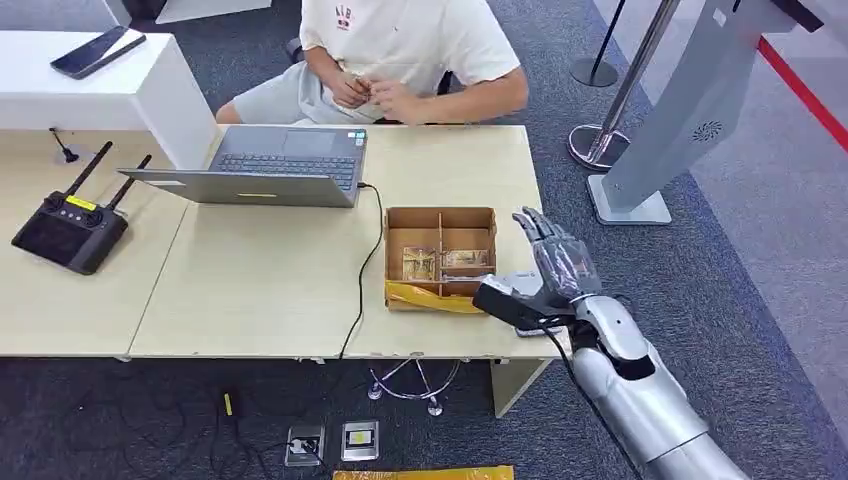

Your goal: Pass the card to the sensor for recognition and then transmit it.

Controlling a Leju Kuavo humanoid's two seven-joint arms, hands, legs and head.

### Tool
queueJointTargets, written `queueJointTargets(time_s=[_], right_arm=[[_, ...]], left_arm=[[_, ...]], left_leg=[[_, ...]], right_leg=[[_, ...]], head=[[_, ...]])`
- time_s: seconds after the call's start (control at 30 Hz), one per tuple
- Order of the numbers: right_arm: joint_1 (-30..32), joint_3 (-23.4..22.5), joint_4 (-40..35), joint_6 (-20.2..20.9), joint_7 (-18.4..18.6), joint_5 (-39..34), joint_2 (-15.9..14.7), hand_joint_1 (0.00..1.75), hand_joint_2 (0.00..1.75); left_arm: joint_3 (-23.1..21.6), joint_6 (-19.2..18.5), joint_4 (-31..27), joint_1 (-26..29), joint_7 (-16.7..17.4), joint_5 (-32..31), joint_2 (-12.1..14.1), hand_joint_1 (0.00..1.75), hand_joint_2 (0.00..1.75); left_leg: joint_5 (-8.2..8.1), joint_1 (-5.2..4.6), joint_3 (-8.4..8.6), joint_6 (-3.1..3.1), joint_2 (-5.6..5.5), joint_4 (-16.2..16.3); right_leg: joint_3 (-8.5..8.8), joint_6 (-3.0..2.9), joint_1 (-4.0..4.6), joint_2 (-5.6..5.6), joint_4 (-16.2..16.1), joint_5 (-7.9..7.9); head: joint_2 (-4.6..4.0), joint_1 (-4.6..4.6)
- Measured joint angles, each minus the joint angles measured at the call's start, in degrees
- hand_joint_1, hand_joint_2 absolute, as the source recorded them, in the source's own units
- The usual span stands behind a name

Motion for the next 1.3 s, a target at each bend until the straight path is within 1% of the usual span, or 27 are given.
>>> queueJointTargets(time_s=[0.27, 0.43, 0.57, 1.23, 1.3], right_arm=[[-1.2, 0.3, 0.9, -0.6, -2.2, 1.7, 3.1, 0.00, 1.75], [-2.1, 0.8, 3.1, -1.1, -3.6, 1.3, 5.0, 0.00, 1.75], [-2.5, 0.8, 4.8, -1.3, -3.9, 1.0, 6.1, 0.00, 1.75], [-2.8, 0.8, 8.5, -1.0, -3.9, 0.2, 6.4, 0.00, 1.75], [-2.9, 0.8, 9.0, -1.3, -4.4, 0.2, 6.7, 0.00, 1.75]], left_arm=[[0.0, -0.8, 0.0, -0.1, -0.4, -0.5, 0.0, 0.00, 1.75], [0.0, -1.2, 0.0, -0.1, -0.5, -0.2, 0.0, 0.00, 1.75], [0.0, -1.1, 0.0, -0.1, -0.5, -0.5, 0.1, 0.00, 1.75], [0.0, -1.3, 0.0, -0.1, -1.0, -1.2, 0.2, 0.00, 1.75], [0.0, -1.3, 0.0, -0.1, -1.1, -1.4, 0.2, 0.00, 1.75]], left_leg=[[0.00, 0.00, -0.01, 0.00, 0.00, 0.0], [0.00, 0.00, -0.01, 0.00, 0.00, 0.0], [0.00, 0.00, -0.01, 0.00, 0.00, 0.0], [0.00, 0.00, -0.01, 0.00, -0.01, 0.0], [0.00, 0.00, -0.01, 0.00, 0.00, 0.0]], right_leg=[[0.00, -0.01, 0.00, 0.00, 0.0, -0.01], [0.00, -0.01, 0.00, -0.02, 0.0, -0.01], [0.00, -0.01, 0.00, -0.02, 0.0, -0.01], [0.00, -0.02, 0.00, -0.01, 0.0, -0.01], [-0.01, -0.02, 0.00, -0.01, 0.0, -0.01]], head=[[0.00, 0.00], [0.00, 0.00], [0.00, 0.00], [0.00, 0.00], [0.00, 0.00]])
